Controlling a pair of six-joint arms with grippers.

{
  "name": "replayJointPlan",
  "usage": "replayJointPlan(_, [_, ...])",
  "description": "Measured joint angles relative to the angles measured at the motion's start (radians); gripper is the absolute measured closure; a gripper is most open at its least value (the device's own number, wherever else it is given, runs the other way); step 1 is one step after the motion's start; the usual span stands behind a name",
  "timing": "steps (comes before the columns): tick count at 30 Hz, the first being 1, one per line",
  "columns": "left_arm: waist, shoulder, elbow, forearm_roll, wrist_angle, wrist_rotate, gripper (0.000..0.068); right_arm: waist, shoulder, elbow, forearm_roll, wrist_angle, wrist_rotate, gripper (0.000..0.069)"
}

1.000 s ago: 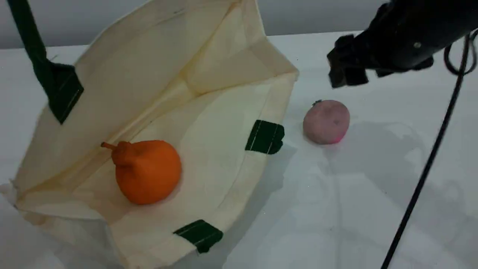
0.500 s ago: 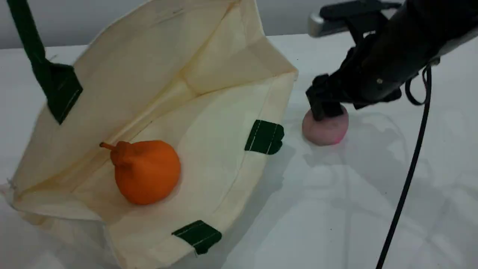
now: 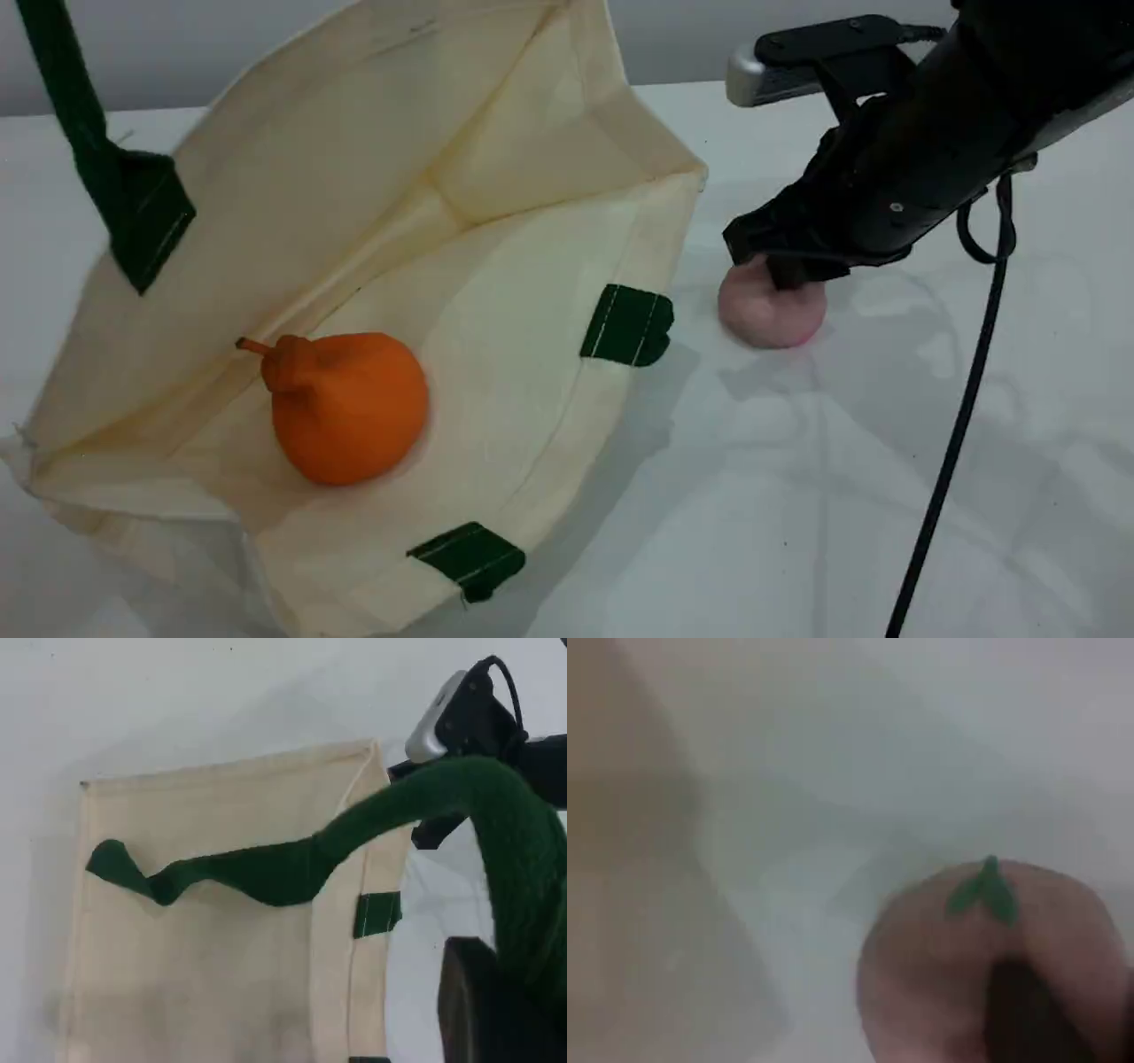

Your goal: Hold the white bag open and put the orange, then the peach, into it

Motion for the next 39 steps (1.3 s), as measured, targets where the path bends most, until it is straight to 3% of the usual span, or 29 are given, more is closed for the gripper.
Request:
replayJointPlan(8, [0.000, 0.000, 0.000, 0.015, 0.000, 0.000, 0.0618, 0.000, -0.089, 0.063, -0.001, -0.014, -0.020, 0.0653])
replayJointPlan(16, [0.000, 0.000, 0.000, 0.023, 0.000, 0.000, 0.0618, 0.000, -0.349, 0.208, 0.024, -0.033, -0.018, 0.0660])
replayJointPlan(22, [0.000, 0.000, 0.000, 0.023, 0.000, 0.004, 0.0618, 0.000, -0.560, 0.311, 0.032, 0.074, -0.010, 0.0660])
replayJointPlan(28, [0.000, 0.000, 0.000, 0.022, 0.000, 0.004, 0.0618, 0.000, -0.731, 0.329, 0.009, 0.244, 0.050, 0.0660])
replayJointPlan(39, [0.000, 0.000, 0.000, 0.016, -0.003, 0.004, 0.0618, 0.000, -0.779, 0.329, -0.069, 0.492, 0.145, 0.0660])
